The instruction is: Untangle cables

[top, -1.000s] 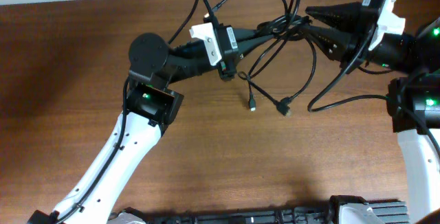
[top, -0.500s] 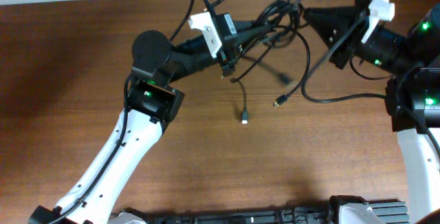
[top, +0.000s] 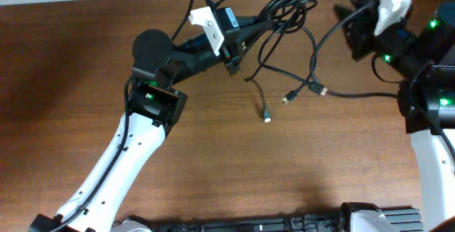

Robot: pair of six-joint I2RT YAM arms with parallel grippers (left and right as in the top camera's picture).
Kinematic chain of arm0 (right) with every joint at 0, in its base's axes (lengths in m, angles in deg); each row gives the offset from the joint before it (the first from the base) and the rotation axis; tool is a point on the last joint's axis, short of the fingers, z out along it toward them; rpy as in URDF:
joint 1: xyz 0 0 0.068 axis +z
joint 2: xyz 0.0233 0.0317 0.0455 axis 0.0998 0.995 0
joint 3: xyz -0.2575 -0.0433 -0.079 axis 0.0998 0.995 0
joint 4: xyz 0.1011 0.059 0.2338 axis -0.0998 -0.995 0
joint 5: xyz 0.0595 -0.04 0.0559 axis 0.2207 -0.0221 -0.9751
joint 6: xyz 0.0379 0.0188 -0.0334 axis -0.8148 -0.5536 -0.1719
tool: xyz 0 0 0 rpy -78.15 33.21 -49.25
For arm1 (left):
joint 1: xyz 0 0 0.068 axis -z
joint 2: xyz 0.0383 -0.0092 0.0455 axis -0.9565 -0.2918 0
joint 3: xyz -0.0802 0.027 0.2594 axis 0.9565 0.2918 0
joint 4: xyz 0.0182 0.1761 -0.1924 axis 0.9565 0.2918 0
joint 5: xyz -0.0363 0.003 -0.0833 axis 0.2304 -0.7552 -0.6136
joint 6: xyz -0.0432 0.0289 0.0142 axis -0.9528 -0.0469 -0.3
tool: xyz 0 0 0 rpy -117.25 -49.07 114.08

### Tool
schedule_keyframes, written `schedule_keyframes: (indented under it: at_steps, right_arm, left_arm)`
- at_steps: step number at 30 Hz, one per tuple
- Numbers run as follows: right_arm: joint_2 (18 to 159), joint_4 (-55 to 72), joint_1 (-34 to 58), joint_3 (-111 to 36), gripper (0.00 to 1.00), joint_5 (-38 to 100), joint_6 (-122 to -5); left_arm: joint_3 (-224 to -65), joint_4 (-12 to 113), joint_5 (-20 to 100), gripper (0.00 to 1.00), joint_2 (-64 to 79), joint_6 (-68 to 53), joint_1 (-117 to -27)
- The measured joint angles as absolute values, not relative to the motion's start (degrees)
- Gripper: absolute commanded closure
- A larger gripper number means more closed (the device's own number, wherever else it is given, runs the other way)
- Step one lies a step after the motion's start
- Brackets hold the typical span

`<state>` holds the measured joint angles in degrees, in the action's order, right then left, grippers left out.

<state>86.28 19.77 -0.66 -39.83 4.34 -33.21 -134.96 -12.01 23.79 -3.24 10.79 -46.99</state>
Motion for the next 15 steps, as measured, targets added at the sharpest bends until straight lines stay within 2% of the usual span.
schedule_keyframes:
  at_steps: [3, 6, 9, 10, 12, 14, 15]
  right_arm:
    - [86.3, 19.6, -0.7, -39.8, 0.45, -8.2, -23.1]
    - [86.3, 20.2, -0.7, -39.8, 0.44, -17.1, -12.1]
    - [86.3, 20.3, -0.7, -39.8, 0.44, -19.7, -5.4]
    - [86.3, 20.4, -0.7, -39.8, 0.46, -20.8, -2.4]
    - [86.3, 20.4, -0.7, -39.8, 0.66, -22.8, 1.8]
    - [86.3, 20.4, -0.7, -39.8, 0.7, -23.8, 4.3]
    - [86.3, 20.4, -0.7, -39.8, 0.77, -24.2, 5.1]
  left_arm:
    - [-135.0, -10.7, 23.8, 1.0, -3.2, 10.8, -47.0]
    - [-135.0, -8.7, 22.8, 1.0, -3.2, 12.7, -47.0]
    - [-135.0, -5.4, 21.6, 1.0, -3.2, 16.6, -47.0]
    - [-135.0, -4.3, 21.1, 1.0, -3.2, 18.5, -47.0]
    - [-135.0, -4.2, 20.0, 1.0, -3.2, 20.2, -47.0]
    - [-135.0, -4.2, 19.2, 1.0, -3.2, 21.0, -47.0]
    - [-135.0, -4.3, 18.5, 1.0, -3.2, 21.2, -47.0]
